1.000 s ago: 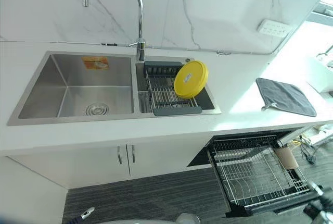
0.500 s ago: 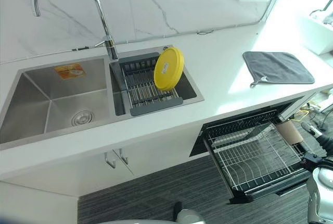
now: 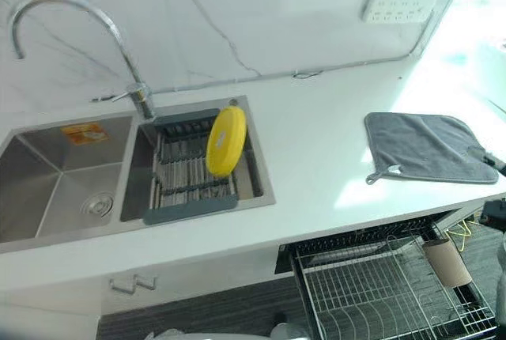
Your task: Place the dishes in the dishwasher.
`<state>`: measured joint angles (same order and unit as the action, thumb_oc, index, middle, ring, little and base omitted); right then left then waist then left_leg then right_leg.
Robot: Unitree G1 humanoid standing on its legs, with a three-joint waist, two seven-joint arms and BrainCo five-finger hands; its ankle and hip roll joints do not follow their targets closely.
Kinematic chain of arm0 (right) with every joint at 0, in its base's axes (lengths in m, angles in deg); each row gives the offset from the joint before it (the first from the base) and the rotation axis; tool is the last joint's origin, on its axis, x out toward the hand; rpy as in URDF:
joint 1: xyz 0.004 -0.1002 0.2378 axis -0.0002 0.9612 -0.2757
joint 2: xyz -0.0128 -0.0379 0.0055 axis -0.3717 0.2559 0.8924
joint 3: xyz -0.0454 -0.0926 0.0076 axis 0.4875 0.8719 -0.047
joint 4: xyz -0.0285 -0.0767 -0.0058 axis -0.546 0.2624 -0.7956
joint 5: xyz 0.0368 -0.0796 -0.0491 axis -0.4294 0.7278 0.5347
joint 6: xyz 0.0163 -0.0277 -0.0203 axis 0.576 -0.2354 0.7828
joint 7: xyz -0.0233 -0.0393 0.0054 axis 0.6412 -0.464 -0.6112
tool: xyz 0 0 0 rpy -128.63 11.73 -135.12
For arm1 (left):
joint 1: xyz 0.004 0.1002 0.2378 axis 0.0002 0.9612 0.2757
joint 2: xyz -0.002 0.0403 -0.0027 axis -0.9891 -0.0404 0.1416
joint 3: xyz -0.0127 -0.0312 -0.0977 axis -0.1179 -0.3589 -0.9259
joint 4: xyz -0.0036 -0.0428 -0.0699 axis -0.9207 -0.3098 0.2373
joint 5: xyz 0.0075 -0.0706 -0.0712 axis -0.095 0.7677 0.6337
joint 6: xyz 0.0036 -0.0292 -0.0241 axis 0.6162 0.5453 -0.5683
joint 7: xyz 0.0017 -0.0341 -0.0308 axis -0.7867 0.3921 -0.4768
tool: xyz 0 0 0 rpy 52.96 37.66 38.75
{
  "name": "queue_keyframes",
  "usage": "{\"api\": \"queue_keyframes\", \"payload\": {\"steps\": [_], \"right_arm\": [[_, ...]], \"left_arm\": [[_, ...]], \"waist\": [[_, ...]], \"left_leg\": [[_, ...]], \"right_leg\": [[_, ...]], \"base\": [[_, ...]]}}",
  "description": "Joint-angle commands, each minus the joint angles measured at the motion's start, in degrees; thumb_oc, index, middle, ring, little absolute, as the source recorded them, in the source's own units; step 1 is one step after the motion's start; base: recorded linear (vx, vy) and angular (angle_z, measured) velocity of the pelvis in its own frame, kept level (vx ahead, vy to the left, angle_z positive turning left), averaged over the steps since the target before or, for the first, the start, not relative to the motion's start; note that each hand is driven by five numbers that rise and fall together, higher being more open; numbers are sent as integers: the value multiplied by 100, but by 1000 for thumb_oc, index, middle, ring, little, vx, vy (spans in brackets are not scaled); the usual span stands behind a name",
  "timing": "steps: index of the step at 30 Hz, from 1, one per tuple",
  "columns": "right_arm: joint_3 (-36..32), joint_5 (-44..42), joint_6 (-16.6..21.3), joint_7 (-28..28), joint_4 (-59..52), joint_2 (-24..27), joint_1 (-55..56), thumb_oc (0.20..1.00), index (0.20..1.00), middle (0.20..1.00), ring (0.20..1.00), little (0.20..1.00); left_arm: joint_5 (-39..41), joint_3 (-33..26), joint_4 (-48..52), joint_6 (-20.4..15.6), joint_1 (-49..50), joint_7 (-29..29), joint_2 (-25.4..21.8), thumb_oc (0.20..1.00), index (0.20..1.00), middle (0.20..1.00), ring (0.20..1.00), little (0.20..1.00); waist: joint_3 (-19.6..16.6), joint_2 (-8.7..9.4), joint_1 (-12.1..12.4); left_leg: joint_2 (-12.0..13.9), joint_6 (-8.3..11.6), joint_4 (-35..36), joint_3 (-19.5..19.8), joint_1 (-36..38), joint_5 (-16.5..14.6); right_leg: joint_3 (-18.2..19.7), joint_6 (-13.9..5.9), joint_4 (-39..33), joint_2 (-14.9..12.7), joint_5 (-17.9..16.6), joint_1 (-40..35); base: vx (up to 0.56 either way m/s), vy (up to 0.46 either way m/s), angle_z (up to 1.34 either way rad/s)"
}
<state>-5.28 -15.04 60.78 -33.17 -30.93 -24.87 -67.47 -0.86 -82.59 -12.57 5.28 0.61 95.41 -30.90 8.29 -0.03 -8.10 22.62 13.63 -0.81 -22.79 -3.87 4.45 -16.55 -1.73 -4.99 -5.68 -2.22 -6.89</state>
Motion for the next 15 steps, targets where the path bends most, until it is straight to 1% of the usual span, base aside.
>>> {"api": "queue_keyframes", "payload": {"steps": [1, 3, 4, 6, 8, 11, 12, 15], "right_arm": [[-163, -351, 477, -191, -410, -21, 136, 1000, 1000, 1000, 1000, 1000], [-142, -404, 545, -80, -457, -112, 131, 1000, 1000, 1000, 1000, 1000], [-124, -478, 611, 35, -517, -262, 161, 1000, 1000, 1000, 1000, 1000], [-58, -531, 602, 169, -610, -447, 182, 1000, 1000, 1000, 1000, 1000], [79, -504, 609, 366, -702, -568, 146, 1000, 1000, 1000, 1000, 1000], [224, -595, 664, 523, -780, -557, 24, 1000, 1000, 1000, 1000, 1000], [363, -672, 733, 563, -777, -521, -100, 1000, 1000, 1000, 1000, 1000], [506, -774, 671, 637, -859, -487, -212, 1000, 1000, 1000, 1000, 1000]], "left_arm": [[-193, 103, -253, 52, -234, -18, -237, 1000, 1000, 1000, 1000, 1000], [-277, 102, -326, 40, -247, 32, -299, 1000, 1000, 1000, 1000, 1000], [-338, 103, -377, 23, -235, 48, -358, 1000, 1000, 1000, 1000, 1000], [-285, 95, -385, 55, -228, 2, -415, 1000, 1000, 1000, 1000, 1000], [-205, 95, -382, 79, -228, -7, -481, 1000, 1000, 1000, 1000, 1000], [-228, 145, -380, 61, -209, 39, -511, 1000, 1000, 1000, 1000, 1000], [-112, 206, -372, 110, -203, 11, -511, 1000, 1000, 1000, 1000, 1000], [-94, 267, -377, 146, -200, 8, -494, 1000, 1000, 1000, 1000, 1000]], "waist": [[78, 139, -67], [25, 95, -86], [-50, 61, -87], [-95, 56, -75], [-105, 74, -61], [-130, 101, -3], [-156, 113, 50], [-191, 130, 100]], "left_leg": [[-767, -410, 472, -82, 1128, -183], [-796, -425, 567, -93, 1210, -275], [-829, -444, 581, -78, 1235, -366], [-869, -475, 581, -20, 1242, -441], [-931, -549, 581, -57, 1287, -524], [-975, -627, 581, -86, 1311, -586], [-994, -659, 581, -78, 1316, -616], [-995, -669, 581, -77, 1314, -620]], "right_leg": [[-19, -647, 14, -496, 190, 68], [-68, -705, 24, -535, 183, 56], [-120, -763, 32, -563, 183, 48], [-170, -830, 59, -621, 161, 60], [-213, -884, 121, -690, 159, 84], [-257, -907, 153, -741, 168, 91], [-267, -899, 139, -744, 186, 64], [-273, -881, 90, -721, 197, 20]], "base": [[104, 173, -52], [120, 161, -20], [118, 117, 11], [89, 99, 41], [40, 83, 30], [27, 46, 5], [32, 32, -1], [12, 9, -1]]}}
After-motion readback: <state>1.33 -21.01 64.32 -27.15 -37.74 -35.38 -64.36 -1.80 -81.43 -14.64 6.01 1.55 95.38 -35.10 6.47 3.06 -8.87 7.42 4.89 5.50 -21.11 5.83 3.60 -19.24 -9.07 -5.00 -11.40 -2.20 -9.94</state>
